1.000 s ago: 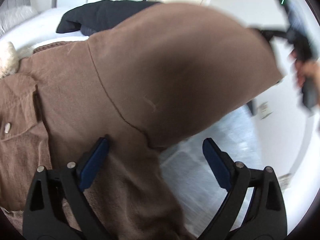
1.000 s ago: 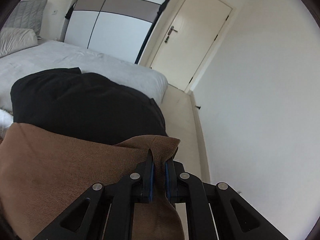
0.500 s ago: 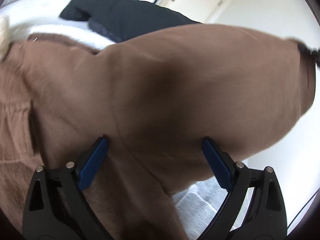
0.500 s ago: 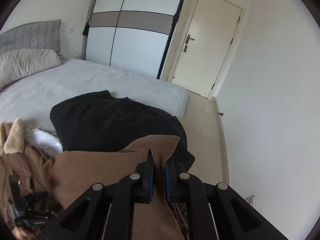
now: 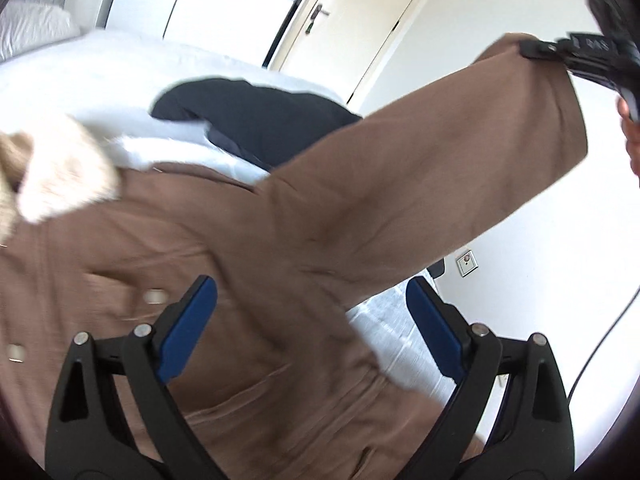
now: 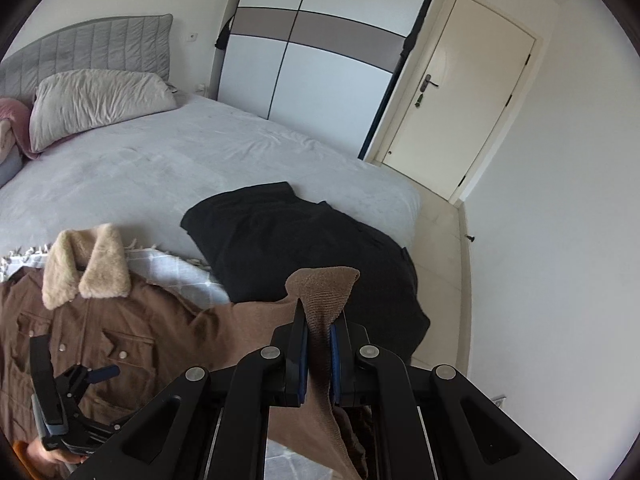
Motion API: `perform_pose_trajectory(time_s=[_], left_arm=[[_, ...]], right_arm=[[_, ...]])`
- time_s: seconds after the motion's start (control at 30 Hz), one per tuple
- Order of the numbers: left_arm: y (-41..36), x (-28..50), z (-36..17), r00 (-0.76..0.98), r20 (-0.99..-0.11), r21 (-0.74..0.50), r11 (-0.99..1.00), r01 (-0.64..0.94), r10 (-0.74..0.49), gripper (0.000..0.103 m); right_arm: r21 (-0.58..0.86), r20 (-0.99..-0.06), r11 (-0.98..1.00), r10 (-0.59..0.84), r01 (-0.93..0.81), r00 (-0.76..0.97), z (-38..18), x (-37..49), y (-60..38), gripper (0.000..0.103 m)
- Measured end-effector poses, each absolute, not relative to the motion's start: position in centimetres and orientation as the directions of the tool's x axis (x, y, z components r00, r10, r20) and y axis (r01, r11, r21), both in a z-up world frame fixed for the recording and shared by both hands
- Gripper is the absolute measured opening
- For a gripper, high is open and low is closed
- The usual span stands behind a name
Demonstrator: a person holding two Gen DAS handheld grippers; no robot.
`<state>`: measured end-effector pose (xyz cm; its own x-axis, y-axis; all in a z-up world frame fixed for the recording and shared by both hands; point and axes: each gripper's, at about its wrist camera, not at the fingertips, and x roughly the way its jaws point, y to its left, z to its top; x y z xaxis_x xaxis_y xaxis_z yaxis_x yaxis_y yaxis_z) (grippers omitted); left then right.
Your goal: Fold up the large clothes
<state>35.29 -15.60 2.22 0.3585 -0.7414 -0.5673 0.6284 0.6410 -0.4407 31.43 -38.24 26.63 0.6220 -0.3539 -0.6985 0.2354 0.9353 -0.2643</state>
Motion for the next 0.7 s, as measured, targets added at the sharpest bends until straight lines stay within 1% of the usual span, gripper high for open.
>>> perform_pose_trajectory(time_s=[0.07, 0.13, 0.27, 0.43, 0.5, 0.57, 0.63, 0.7], left_arm=[[-13.9, 36.6, 3.0, 0.370, -0.541, -0.449, 0.631, 0.632, -0.755, 0.095], [-11.3, 36.0, 3.6, 0.381, -0.511, -0.460, 0.619, 0.636, -0.771, 0.095], [-6.6, 36.5, 3.0, 0.422, -0.435, -0.491, 0.603, 0.629, -0.795, 0.095], [-0.3, 38.1, 1.5, 0.463, -0.295, -0.632, 0.534, 0.562, -0.836, 0.095], [1.3, 39.1, 1.2, 0.462, -0.256, -0.683, 0.497, 0.535, -0.849, 0.095], [3.0, 39.9, 0.7, 0.459, -0.210, -0.725, 0.453, 0.519, -0.863, 0.095], [4.2, 40.2, 0.3, 0.458, -0.176, -0.749, 0.421, 0.512, -0.871, 0.095], [5.1, 40.9, -0.6, 0.468, -0.170, -0.771, 0.412, 0.486, -0.867, 0.095]], right_arm=[[-0.225, -0.731, 0.954, -0.300, 0.199, 0.613, 26.9, 32.6, -35.4, 0.008], [-0.184, -0.760, 0.969, -0.246, 0.164, 0.601, 26.6, 34.1, -32.6, 0.008], [-0.110, -0.805, 0.991, -0.136, 0.080, 0.577, 25.5, 37.3, -26.3, 0.008], [-0.034, -0.843, 0.999, -0.024, -0.010, 0.537, 23.0, 41.6, -18.8, 0.008], [-0.009, -0.853, 0.999, 0.017, -0.048, 0.522, 21.7, 43.3, -16.4, 0.008], [0.043, -0.854, 0.993, 0.093, -0.108, 0.512, 19.8, 45.1, -13.6, 0.008], [0.077, -0.858, 0.987, 0.136, -0.138, 0.494, 18.1, 46.5, -11.9, 0.008], [0.108, -0.865, 0.978, 0.180, -0.177, 0.469, 16.1, 47.8, -10.3, 0.008]])
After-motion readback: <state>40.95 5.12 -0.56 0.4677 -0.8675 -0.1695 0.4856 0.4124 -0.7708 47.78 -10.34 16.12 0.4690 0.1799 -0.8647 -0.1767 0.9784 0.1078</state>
